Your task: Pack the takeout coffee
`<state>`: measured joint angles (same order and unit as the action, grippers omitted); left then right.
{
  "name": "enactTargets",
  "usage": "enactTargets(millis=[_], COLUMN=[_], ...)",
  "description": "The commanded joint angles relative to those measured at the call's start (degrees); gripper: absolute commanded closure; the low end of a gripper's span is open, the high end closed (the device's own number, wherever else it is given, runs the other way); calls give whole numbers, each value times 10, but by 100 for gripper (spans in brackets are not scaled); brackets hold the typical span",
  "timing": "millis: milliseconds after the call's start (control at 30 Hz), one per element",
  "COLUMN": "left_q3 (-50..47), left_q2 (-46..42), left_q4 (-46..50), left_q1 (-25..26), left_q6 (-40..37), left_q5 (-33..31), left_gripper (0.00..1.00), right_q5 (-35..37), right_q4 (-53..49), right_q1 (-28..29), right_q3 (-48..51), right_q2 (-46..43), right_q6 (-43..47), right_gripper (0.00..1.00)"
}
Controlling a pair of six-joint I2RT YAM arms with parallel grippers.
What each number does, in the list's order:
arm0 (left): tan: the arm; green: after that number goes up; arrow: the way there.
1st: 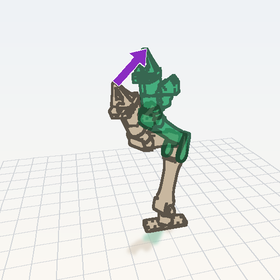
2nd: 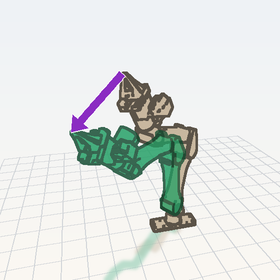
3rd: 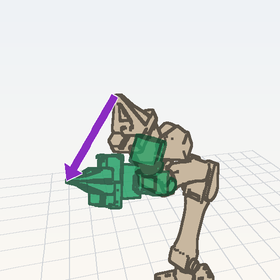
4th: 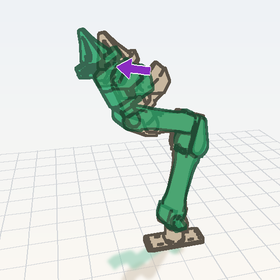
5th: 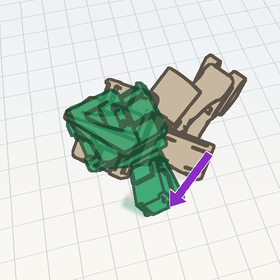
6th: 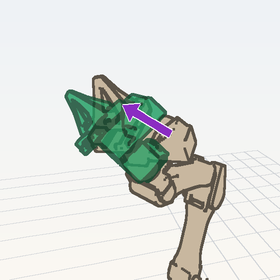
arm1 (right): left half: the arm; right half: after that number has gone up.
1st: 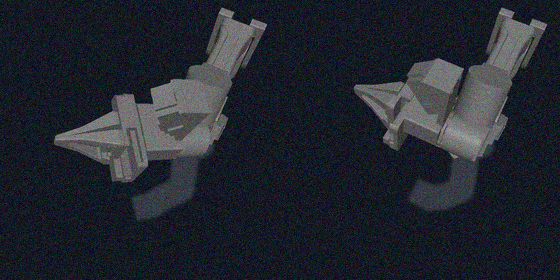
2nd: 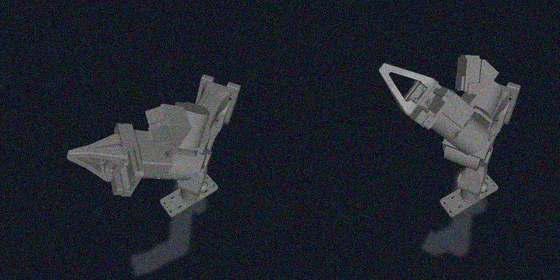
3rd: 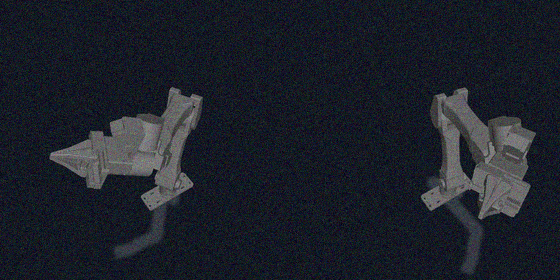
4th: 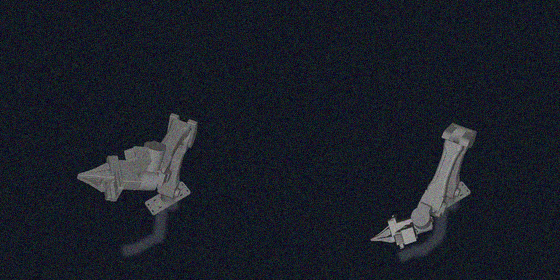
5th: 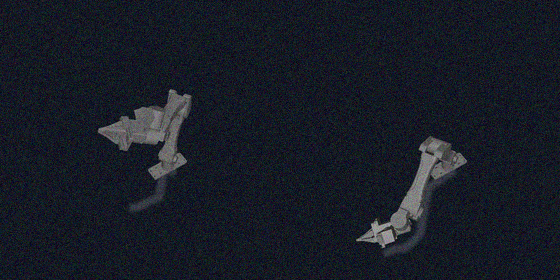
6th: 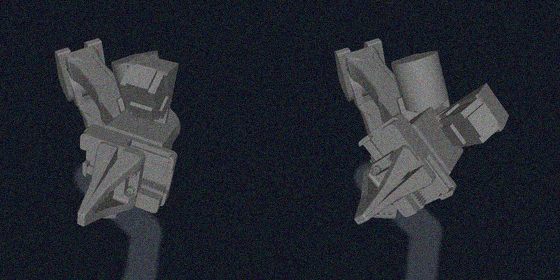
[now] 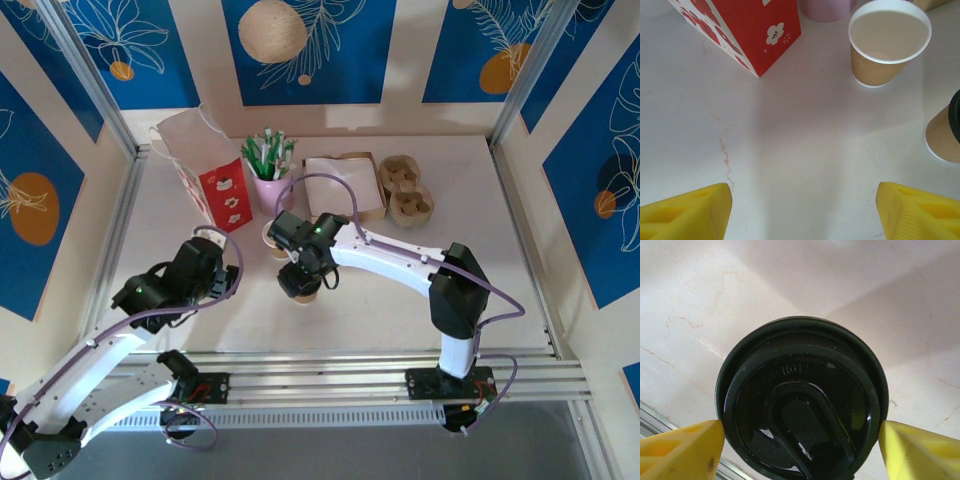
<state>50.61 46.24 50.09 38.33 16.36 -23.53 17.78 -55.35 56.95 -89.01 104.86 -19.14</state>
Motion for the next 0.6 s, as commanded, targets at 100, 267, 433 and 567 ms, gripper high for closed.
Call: enactTargets(millis=[100,267,433,567], left_q3=[-1,8,41,62], left_q2=[0,11,60,97], left_q4=[-4,-3,2,-7], left_q1=[-9,-9,-10,-9], left_q6=[-6,-3,27,74], left_q5=[10,27,69,130], left_gripper=[24,24,23,23], right_q5=[-9,-26,-58,-78], right_q4=[-23,-10,43,114], right_q1=[-5,-15,-40,-58], right_q3=[-24,-26,30,131], right_q2=[-8,-58,-138,-222], right_q6=[15,13,-39,-112], right_gripper=[18,18,25,31])
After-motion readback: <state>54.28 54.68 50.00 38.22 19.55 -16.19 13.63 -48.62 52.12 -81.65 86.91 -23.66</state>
